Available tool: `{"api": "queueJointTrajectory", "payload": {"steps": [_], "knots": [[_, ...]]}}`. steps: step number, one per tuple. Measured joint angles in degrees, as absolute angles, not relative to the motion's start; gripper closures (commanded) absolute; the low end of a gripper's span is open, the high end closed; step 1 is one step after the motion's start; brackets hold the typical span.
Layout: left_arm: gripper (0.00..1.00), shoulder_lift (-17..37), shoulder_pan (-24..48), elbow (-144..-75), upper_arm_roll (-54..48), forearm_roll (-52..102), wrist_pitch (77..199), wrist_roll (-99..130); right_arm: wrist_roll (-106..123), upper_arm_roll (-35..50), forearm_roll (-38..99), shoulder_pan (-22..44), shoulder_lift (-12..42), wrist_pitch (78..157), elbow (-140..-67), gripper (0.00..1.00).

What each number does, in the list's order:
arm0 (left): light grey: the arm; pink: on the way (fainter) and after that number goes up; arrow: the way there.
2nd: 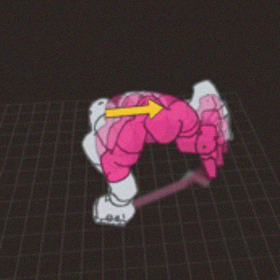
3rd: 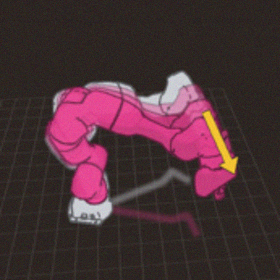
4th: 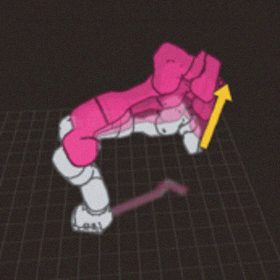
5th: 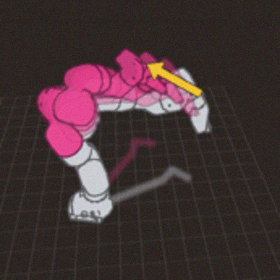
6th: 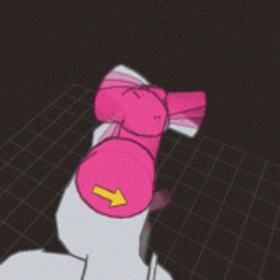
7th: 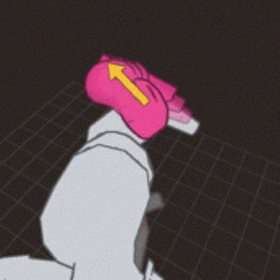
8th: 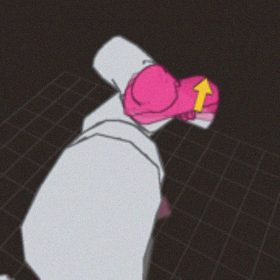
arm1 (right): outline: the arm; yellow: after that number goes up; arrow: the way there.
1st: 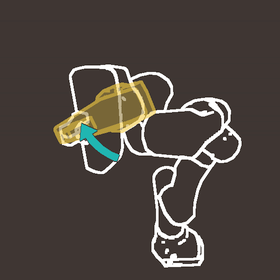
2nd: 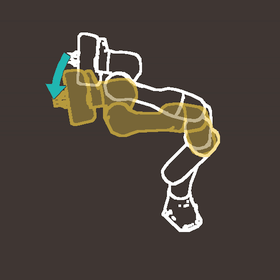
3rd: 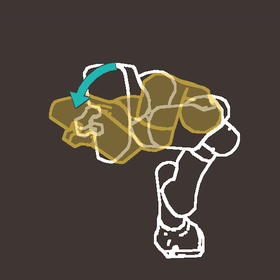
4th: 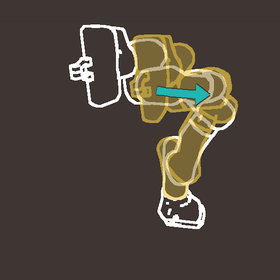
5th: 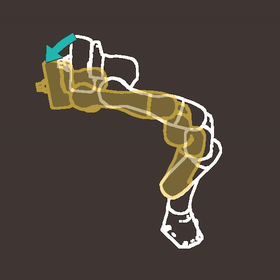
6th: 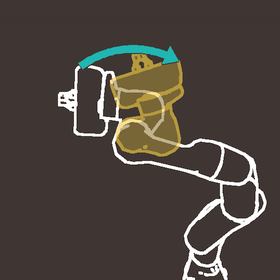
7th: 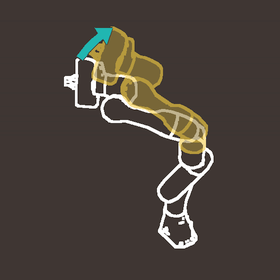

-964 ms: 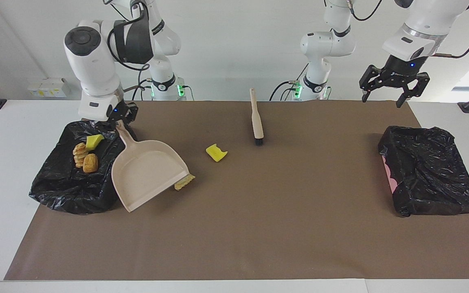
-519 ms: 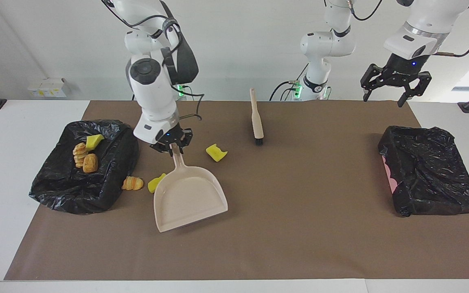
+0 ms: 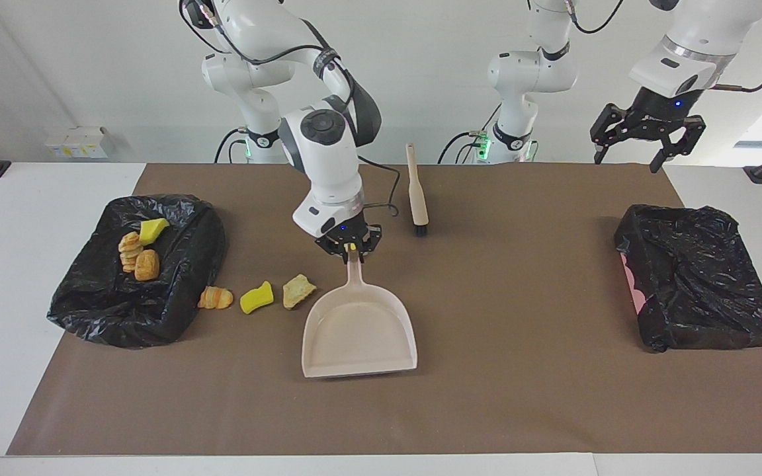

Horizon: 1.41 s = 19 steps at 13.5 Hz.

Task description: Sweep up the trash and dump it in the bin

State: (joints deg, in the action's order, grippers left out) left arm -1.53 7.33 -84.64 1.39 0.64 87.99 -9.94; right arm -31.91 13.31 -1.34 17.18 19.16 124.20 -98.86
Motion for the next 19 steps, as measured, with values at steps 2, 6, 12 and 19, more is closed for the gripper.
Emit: {"api": "queueJointTrajectory", "payload": {"steps": [2,6,12,19], "knots": [[0.00,-1.7,7.3,-84.6,1.9,0.6,87.9,-9.9,-36.7,13.2,-1.7,20.9,22.7,126.2,-97.3,1.00],[0.00,-1.8,7.3,-84.6,2.1,0.6,87.7,-9.9,-45.6,13.0,-7.6,25.5,29.2,127.7,-92.3,0.00],[0.00,-2.1,7.3,-84.7,2.3,0.6,87.2,-9.9,-45.9,13.1,-10.3,25.8,28.6,124.1,-90.6,0.00],[0.00,-1.7,7.4,-87.6,-0.5,0.6,92.1,-9.9,-46.1,18.1,-6.5,26.9,20.1,118.3,-98.0,0.00]]}}
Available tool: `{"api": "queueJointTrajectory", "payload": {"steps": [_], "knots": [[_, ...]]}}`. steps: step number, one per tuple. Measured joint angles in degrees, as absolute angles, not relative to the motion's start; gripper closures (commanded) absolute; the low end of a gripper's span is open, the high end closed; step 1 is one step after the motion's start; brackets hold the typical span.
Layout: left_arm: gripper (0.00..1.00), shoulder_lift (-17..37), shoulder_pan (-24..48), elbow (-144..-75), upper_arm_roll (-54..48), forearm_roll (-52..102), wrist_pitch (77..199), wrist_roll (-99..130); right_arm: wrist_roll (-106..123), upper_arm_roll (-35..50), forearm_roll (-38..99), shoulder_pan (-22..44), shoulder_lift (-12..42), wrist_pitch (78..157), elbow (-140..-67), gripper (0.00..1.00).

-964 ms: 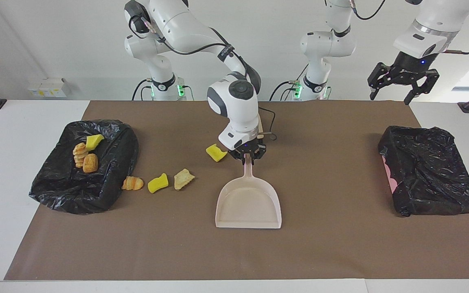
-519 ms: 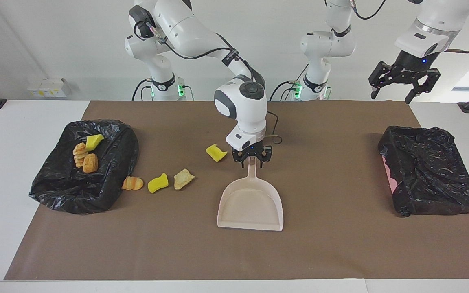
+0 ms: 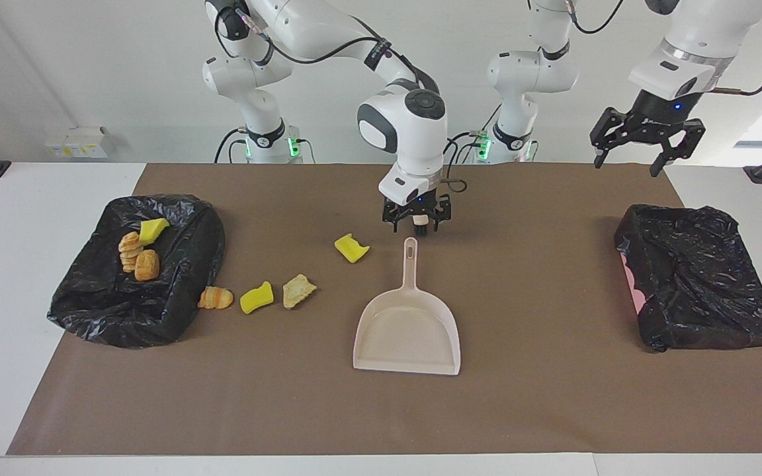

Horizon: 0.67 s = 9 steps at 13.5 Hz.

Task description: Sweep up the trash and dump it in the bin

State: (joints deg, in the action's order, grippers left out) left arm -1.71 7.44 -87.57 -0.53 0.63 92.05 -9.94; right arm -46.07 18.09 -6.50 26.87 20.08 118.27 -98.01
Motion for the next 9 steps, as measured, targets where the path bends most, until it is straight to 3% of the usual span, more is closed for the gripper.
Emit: {"api": "queueJointTrajectory", "payload": {"steps": [8,9], "knots": [[0.00,1.3,8.1,-101.1,-15.4,0.6,109.6,2.9,-46.1,19.7,5.7,34.2,9.0,118.3,-115.9,0.00],[0.00,2.5,8.1,-101.9,-17.5,0.2,111.5,5.9,-46.1,19.7,6.7,35.3,7.8,118.3,-118.2,0.05]]}}
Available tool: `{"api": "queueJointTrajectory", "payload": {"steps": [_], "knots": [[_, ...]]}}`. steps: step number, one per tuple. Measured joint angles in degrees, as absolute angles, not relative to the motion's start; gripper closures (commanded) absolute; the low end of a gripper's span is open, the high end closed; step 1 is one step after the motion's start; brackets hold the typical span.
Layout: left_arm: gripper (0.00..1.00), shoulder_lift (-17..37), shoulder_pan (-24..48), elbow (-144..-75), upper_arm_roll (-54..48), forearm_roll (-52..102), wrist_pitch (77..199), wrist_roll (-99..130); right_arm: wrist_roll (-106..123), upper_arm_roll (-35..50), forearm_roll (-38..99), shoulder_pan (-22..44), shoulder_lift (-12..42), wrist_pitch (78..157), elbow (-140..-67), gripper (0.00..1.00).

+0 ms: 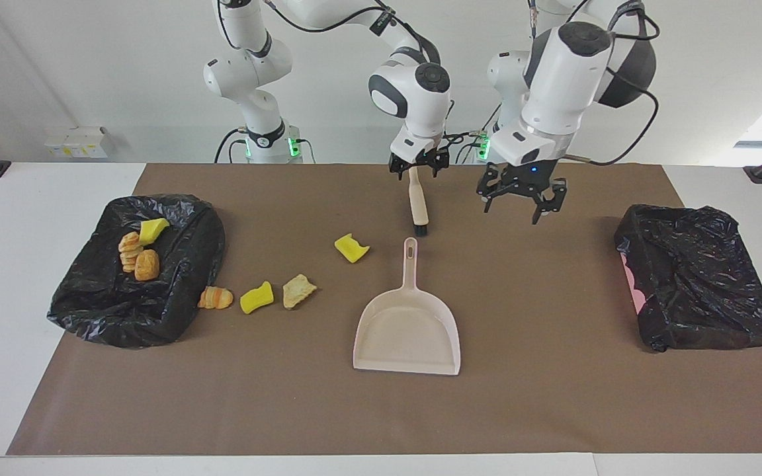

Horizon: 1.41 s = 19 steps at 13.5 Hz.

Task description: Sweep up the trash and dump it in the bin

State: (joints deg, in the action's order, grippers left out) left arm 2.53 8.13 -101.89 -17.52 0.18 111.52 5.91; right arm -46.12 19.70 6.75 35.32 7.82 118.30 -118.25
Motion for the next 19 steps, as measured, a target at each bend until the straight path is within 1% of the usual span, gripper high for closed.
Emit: {"api": "queueJointTrajectory", "payload": {"steps": [1,3,4,6,8,9,11,12,13,14,15,16,17,19], "knots": [[0.00,4.0,8.2,-102.3,-19.5,-1.3,113.0,9.1,-46.5,19.7,8.0,36.3,7.0,118.5,-120.2,0.10],[0.00,7.9,8.4,-102.6,-24.1,-6.8,115.9,17.6,-49.1,19.7,8.8,38.3,6.7,121.6,-123.6,0.25],[0.00,10.4,8.6,-102.6,-26.5,-10.0,118.3,22.7,-50.0,19.7,8.8,39.0,6.7,123.6,-125.1,0.29],[0.00,15.1,8.8,-102.7,-29.5,-14.8,121.7,30.0,-50.2,19.6,8.9,39.3,6.7,124.9,-126.4,0.30],[0.00,18.4,8.8,-102.6,-30.4,-18.5,124.8,34.7,-50.2,19.4,8.9,39.3,6.7,124.9,-126.4,0.30],[0.00,19.6,8.8,-102.6,-30.6,-19.2,125.7,35.7,-50.2,19.4,8.9,39.3,6.7,124.9,-126.4,0.38],[0.00,21.1,8.8,-102.6,-30.9,-20.5,126.7,37.9,-50.2,19.4,8.9,39.2,6.6,124.9,-126.1,0.59],[0.00,21.9,8.8,-102.6,-31.3,-22.1,127.2,40.0,-50.4,19.4,8.9,39.1,6.6,124.9,-125.9,0.67],[0.00,22.8,8.8,-102.6,-31.9,-23.4,127.7,42.2,-51.1,19.3,8.9,39.0,6.5,124.9,-125.8,0.85],[0.00,23.8,9.0,-102.6,-32.5,-23.9,128.3,43.7,-52.0,19.3,9.0,39.0,6.5,124.9,-125.7,1.00],[0.00,24.7,9.2,-102.6,-32.8,-24.1,128.9,44.6,-52.4,19.3,9.0,39.0,6.5,124.9,-125.5,1.00],[0.12,25.4,9.4,-102.6,-32.9,-24.1,129.4,45.1,-52.5,19.3,9.0,38.9,6.5,124.9,-125.2,1.00],[0.32,25.7,9.5,-102.5,-33.0,-24.1,129.7,45.3,-52.6,19.3,9.0,38.6,6.5,124.9,-124.8,1.00],[0.87,25.8,9.4,-102.2,-33.0,-24.1,129.8,45.3,-52.7,19.2,9.0,37.1,6.0,124.2,-124.2,1.00]]}}
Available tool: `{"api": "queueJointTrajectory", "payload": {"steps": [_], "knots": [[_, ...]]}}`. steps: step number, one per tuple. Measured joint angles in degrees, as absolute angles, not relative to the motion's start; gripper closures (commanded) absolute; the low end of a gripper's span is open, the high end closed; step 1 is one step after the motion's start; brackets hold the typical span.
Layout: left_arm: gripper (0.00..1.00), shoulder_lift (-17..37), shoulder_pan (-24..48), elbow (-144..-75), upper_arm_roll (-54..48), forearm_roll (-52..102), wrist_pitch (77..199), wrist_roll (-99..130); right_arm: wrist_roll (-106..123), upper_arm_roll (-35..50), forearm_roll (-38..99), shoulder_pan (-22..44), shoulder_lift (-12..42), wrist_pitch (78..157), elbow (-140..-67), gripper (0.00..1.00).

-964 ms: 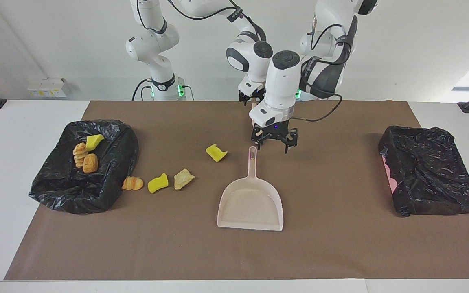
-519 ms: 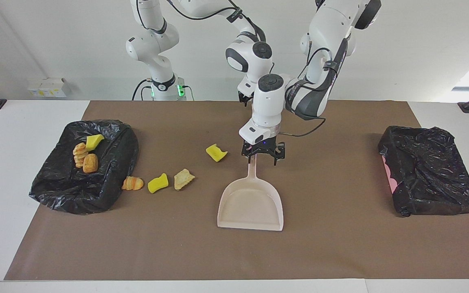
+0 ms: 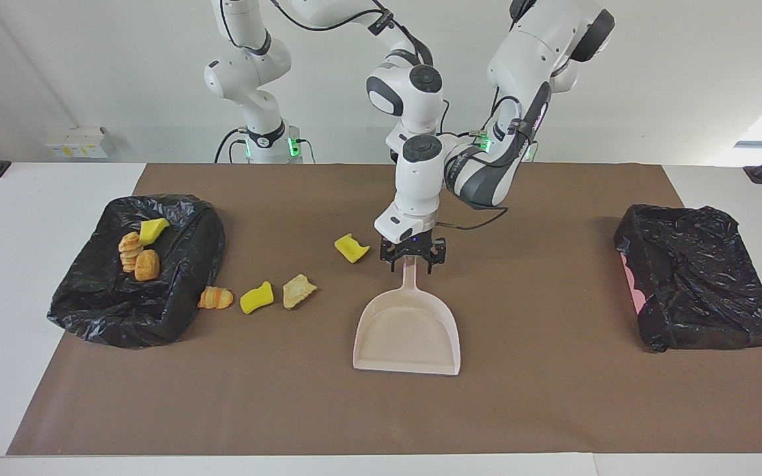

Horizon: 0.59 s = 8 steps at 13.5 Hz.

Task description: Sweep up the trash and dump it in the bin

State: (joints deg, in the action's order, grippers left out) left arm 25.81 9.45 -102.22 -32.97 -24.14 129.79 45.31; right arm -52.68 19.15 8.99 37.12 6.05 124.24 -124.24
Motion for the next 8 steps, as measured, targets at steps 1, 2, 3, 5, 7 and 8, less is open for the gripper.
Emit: {"api": "queueJointTrajectory", "payload": {"steps": [1,2,3,5,7,8], "knots": [[1.00,25.8,9.4,-101.9,-33.0,-24.1,129.8,45.3,-52.7,19.1,9.0,35.7,5.3,122.5,-124.1,1.00],[1.00,25.7,9.3,-101.4,-33.0,-24.1,129.8,45.3,-52.7,19.0,9.0,34.0,4.2,120.2,-124.0,1.00],[1.00,25.7,9.2,-101.0,-32.9,-24.1,129.7,45.2,-52.7,19.0,9.0,32.0,2.6,117.2,-123.8,1.00],[1.00,25.7,9.1,-100.8,-32.9,-24.1,129.7,44.9,-51.7,18.9,9.0,27.4,-1.7,111.2,-123.7,1.00],[1.00,25.5,8.8,-100.8,-32.9,-24.1,129.4,42.7,-49.6,18.8,9.0,22.9,-5.3,107.5,-123.8,1.00],[1.00,25.2,8.3,-100.7,-32.9,-24.1,128.9,40.9,-48.1,18.7,8.9,20.8,-6.3,106.5,-123.8,1.00]]}}
